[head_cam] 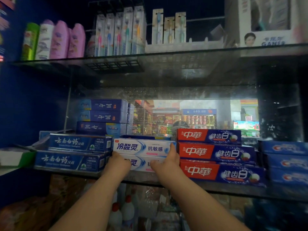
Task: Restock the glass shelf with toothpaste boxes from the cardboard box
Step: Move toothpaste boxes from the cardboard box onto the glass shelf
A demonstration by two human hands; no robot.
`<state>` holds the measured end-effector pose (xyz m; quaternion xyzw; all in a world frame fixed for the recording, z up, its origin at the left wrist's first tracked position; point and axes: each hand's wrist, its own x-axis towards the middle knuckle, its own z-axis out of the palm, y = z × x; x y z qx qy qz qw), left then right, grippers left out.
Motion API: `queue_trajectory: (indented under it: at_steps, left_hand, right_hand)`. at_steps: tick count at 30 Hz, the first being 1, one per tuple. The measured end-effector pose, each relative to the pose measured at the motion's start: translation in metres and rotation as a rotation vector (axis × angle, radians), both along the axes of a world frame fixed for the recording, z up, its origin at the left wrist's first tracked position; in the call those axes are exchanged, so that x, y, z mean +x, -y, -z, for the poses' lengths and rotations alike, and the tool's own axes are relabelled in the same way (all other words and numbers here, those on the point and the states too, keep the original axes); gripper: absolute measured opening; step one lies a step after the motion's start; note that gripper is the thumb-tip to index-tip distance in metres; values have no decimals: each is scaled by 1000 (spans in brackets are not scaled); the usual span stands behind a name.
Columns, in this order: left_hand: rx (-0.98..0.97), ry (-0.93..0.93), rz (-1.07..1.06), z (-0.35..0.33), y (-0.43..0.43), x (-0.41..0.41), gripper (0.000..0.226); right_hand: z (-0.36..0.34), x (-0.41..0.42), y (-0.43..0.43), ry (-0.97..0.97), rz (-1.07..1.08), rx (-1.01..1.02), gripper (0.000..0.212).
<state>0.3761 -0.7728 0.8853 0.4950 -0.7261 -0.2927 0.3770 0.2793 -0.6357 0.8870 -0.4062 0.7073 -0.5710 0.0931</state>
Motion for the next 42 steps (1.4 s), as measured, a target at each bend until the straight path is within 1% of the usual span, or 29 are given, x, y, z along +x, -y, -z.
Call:
queue_trajectory:
  at_steps: [2,8,11,13,15,16,18,19,21,23,27,29,30,31,32,33,34,35,37,38,39,42]
  left_hand:
    - [19,6,-12,-2,0,-2,59]
    - [55,30,-6,-4,3,-5,62]
    - [51,-4,9,-3,-1,-3,57]
    - [-51,3,-22,3,-11,0,60]
    - [-244,11,-51,14,-29,3,66]
    - [-344,-16,-22,20,-42,2,64]
    - [-467,-109,160,26,-77,-5,60]
    - [-476,-162,274,25,-97,-12,60]
    - [-416,-256,455,20,-133,-30,61]
    - [-340,-313,545,14,-157,-48,59]
    - [-210,-292,639,8,-173,-71,44]
    - [-148,-356,615,5,-171,-76,36]
    - [-123,-389,591,2,-168,-76,35]
    - [-86,-383,571,0,-163,-76,41]
    - [-36,-353,554,-2,-160,-76,53]
    - [33,-321,558,-4,-156,-77,70]
    - [120,-318,578,-7,-152,-79,80]
    - [194,-344,617,-9,-151,-81,78]
    - [293,-406,681,-15,-153,-86,54]
    - [324,-428,691,-17,-152,-91,47]
    - [339,-434,691,-20,-153,-94,45]
    - [383,-460,661,-20,-148,-100,48]
  right_hand:
    - [-2,1,-1,-2,-18,8,99]
    - [0,1,-2,-4,-63,4,106]
    - [-2,2,-4,0,-62,-10,106]
    - [1,7,-9,-23,-82,-2,105]
    - [6,13,-26,-37,-160,-35,101]
    - [8,14,-38,-48,-198,-79,96]
    - [8,9,-67,-101,-194,-183,82]
    - [6,2,-81,-123,-153,-229,77]
    - [1,-17,-105,-124,-34,-274,73]
    - [-2,-31,-123,-105,36,-307,68]
    - [5,-56,-152,-101,89,-356,59]
    - [4,-73,-170,-125,179,-390,50]
    - [3,-83,-178,-121,225,-410,46]
    - [3,-95,-185,-106,269,-422,43]
    - [2,-106,-190,-86,302,-422,43]
    - [2,-116,-194,-64,329,-404,45]
    - [2,-125,-197,-37,340,-372,49]
    - [1,-133,-198,6,331,-340,53]
    - [-2,-143,-196,129,267,-303,54]
    - [-5,-146,-195,191,229,-282,51]
    - [-8,-150,-193,247,192,-260,47]
    - [-16,-164,-184,403,90,-239,57]
